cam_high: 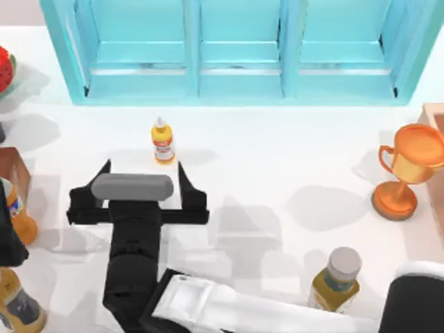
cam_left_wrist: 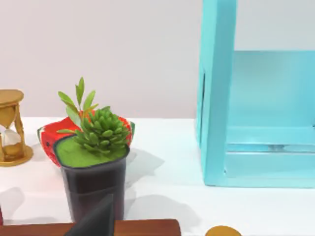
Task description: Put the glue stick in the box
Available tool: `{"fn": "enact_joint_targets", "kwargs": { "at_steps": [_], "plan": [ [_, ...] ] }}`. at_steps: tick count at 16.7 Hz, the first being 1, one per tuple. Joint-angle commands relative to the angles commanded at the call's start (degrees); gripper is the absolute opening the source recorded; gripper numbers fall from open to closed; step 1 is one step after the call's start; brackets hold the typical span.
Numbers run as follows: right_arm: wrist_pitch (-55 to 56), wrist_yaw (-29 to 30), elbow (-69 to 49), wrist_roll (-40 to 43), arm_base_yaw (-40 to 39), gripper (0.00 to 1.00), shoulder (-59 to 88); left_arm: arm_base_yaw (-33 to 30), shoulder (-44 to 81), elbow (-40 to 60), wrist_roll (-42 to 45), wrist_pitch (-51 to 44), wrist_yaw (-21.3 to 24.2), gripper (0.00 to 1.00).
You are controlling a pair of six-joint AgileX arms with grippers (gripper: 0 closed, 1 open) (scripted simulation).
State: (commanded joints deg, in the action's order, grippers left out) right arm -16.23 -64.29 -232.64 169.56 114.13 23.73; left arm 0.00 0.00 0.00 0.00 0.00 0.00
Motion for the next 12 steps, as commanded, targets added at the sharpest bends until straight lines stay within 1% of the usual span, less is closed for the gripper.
{"fn": "enact_joint_targets", "kwargs": {
  "at_steps": [7, 12],
  "plan": [
    [-0.2, -0.3, 1.8, -0.1, -1.1, 1.00, 2.3, 0.0, 0.0, 0.0, 0.0, 0.0, 0.0, 1.00],
    [5.9, -2.7, -0.1, -1.4, -2.2, 1.00, 4.6, 0.0, 0.0, 0.0, 0.0, 0.0, 0.0, 1.00]
  ]
}}
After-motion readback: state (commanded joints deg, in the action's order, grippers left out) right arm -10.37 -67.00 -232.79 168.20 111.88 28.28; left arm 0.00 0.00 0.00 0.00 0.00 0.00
